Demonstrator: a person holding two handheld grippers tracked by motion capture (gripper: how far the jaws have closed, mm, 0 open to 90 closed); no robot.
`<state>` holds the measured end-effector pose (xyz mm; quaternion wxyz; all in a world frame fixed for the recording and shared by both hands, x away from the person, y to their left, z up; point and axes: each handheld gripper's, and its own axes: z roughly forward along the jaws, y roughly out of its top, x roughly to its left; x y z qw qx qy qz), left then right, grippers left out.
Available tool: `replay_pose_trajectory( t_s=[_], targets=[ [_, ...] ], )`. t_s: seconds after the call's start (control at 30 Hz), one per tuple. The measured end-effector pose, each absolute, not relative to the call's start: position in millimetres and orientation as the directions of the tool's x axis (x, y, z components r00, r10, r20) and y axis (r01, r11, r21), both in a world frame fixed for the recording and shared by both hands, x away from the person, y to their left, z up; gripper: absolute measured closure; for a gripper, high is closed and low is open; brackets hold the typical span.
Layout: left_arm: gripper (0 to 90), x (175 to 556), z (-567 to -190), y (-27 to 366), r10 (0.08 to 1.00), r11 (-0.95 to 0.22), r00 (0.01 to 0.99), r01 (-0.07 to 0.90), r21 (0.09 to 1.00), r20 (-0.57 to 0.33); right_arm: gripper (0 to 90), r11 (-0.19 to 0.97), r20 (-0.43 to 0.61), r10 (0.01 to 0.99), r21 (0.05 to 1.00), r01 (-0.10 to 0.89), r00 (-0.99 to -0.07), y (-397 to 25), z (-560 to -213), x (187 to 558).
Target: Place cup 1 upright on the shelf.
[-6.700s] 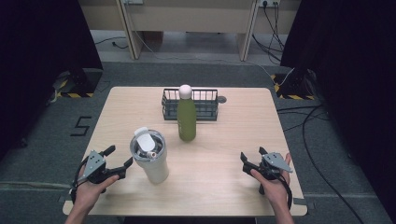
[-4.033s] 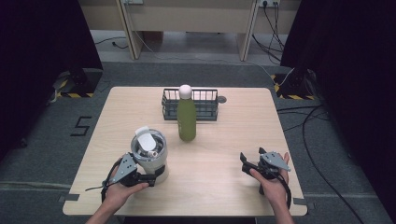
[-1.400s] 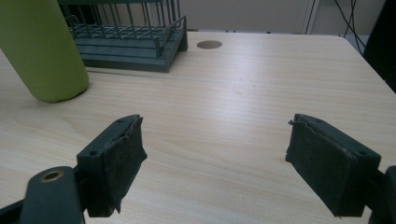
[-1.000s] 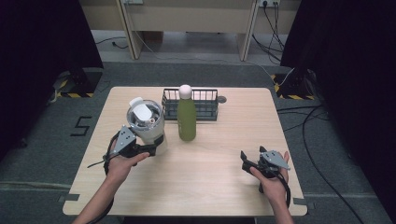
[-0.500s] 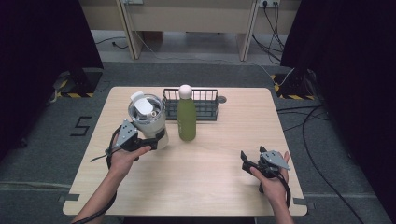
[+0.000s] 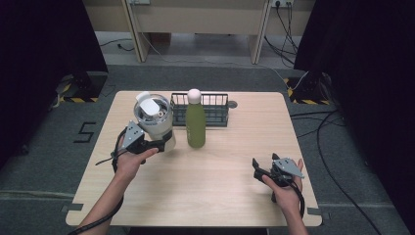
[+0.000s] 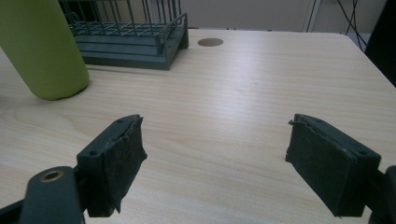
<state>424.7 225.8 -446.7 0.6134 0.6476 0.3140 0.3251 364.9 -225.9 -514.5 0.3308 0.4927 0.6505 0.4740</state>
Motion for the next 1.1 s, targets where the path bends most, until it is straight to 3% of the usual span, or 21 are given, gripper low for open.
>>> replay_pose_trajectory(
  t_s=[1.1],
  targets=[
    [10.3, 454, -434, 225, 0.820, -0.044, 0.572, 0.010, 0.999, 0.031, 18.3, 0.059, 0.043, 0.956, 0.941, 0.332, -0.291, -226, -515, 365]
  ],
)
